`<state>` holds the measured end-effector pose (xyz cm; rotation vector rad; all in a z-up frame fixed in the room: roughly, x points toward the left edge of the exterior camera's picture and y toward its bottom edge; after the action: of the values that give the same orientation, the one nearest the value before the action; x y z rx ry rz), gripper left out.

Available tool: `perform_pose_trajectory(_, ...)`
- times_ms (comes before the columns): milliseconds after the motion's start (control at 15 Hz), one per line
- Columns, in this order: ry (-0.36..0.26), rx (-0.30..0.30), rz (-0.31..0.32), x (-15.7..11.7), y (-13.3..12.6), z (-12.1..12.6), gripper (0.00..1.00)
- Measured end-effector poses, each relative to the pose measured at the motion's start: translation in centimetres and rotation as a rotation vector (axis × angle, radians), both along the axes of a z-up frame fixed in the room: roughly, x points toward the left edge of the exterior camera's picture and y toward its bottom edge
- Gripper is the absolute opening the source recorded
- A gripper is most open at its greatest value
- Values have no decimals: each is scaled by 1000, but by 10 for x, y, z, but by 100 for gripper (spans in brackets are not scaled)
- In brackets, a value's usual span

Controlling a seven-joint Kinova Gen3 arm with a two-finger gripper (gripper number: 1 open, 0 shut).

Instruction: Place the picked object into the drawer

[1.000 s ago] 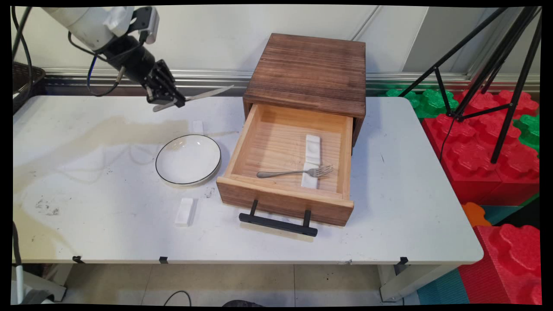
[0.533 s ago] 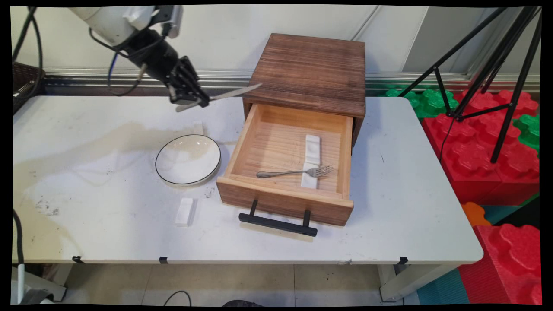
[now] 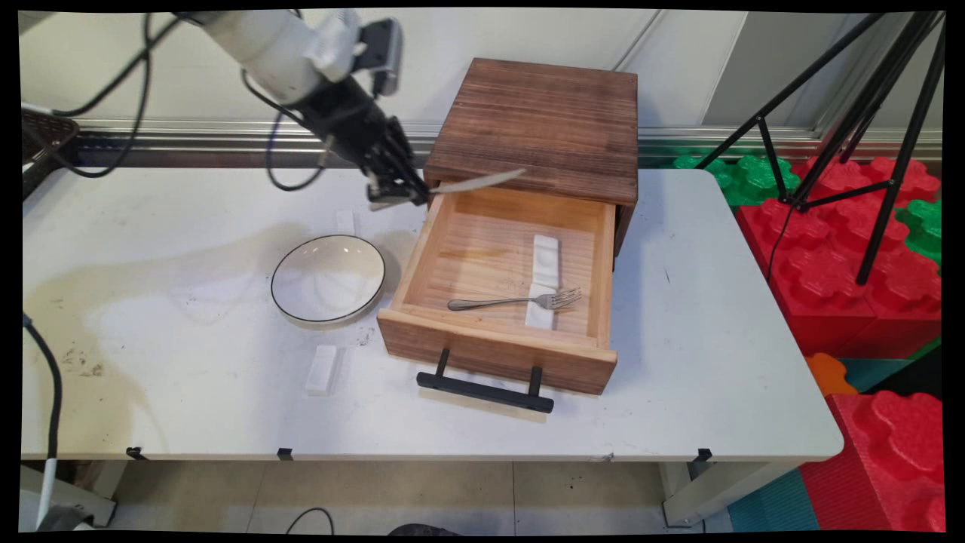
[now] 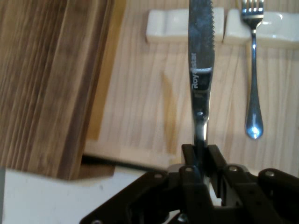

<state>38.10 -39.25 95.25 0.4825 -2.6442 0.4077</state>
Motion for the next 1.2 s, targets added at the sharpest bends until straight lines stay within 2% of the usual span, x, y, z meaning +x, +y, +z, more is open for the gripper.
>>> perform_pose_trajectory(533,-14,-2,-48,-62,-37,-37,0)
perform_pose_trajectory(1200,-32,12,-90,-95,-70,-89,0)
